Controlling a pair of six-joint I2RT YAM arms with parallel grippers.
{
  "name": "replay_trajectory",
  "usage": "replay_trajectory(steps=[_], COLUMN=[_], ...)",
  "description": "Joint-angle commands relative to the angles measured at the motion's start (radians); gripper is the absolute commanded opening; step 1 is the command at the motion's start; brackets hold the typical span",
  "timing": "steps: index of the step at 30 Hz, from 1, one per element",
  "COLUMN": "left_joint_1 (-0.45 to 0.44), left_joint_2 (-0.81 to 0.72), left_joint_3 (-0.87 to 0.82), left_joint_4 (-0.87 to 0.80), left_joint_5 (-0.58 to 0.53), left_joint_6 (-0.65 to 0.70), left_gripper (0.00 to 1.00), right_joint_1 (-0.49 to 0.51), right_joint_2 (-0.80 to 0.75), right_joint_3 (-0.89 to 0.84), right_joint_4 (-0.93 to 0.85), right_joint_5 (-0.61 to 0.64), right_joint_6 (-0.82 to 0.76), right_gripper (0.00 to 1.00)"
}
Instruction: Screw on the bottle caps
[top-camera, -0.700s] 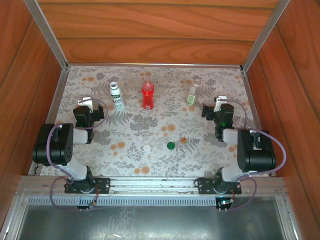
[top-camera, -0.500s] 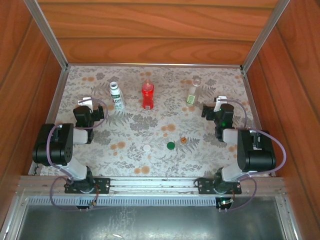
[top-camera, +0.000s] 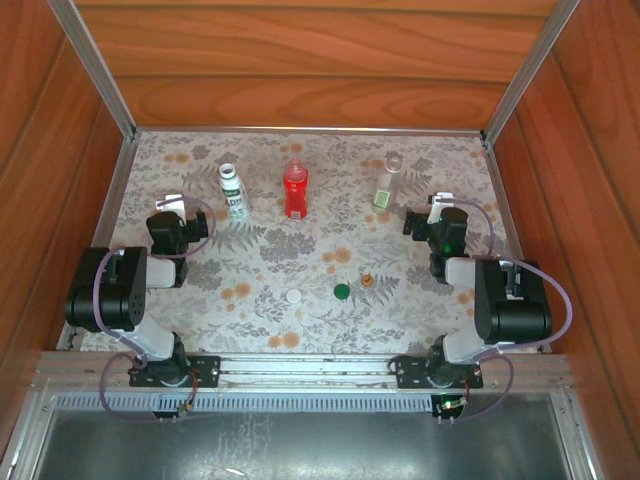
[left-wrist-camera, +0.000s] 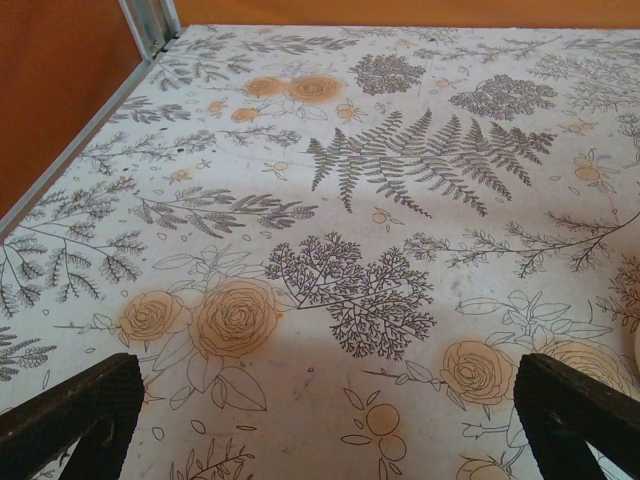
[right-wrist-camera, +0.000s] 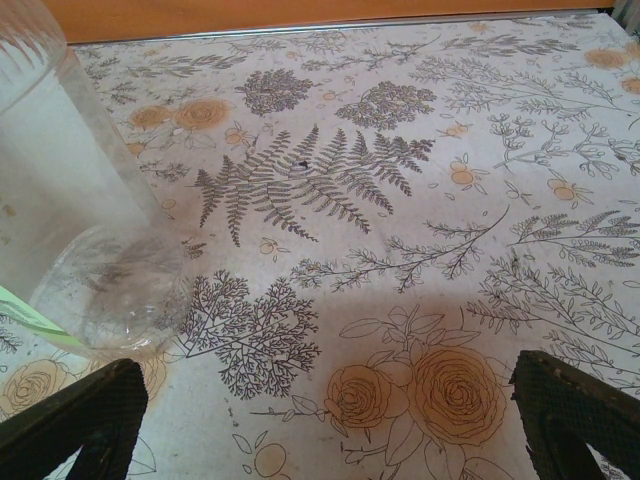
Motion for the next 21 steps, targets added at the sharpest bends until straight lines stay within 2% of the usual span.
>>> replay_trajectory(steps=[1, 16, 19, 21], left_joint_1=[0.008, 0.007, 0.005, 0.004], left_joint_2=[-0.016, -0.019, -0.036, -0.062], left_joint_3=[0.009, 0.007, 0.015, 0.003], left_joint_4=[0.018, 0.020, 0.000, -0.001], left_joint_5=[0.005, 0.012, 0.053, 0.062], left_joint_6=[-0.009, -0.007, 0.012, 0.018], left_gripper=[1.00, 1.00, 1.00, 1.00], right_joint_1=[0.004, 0.004, 0.004, 0.004], right_joint_2=[0.008, -0.005, -0.066, -0.138], right_joint_3=[0.018, -0.001, -0.020, -0.012], right_joint_4=[0.003, 0.026, 0.012, -0.079], right_joint_5=[-0.011, -0.037, -0.062, -0.073], right_joint_6=[-0.012, -0.025, -0.035, -0.045], right_gripper=[1.00, 1.00, 1.00, 1.00])
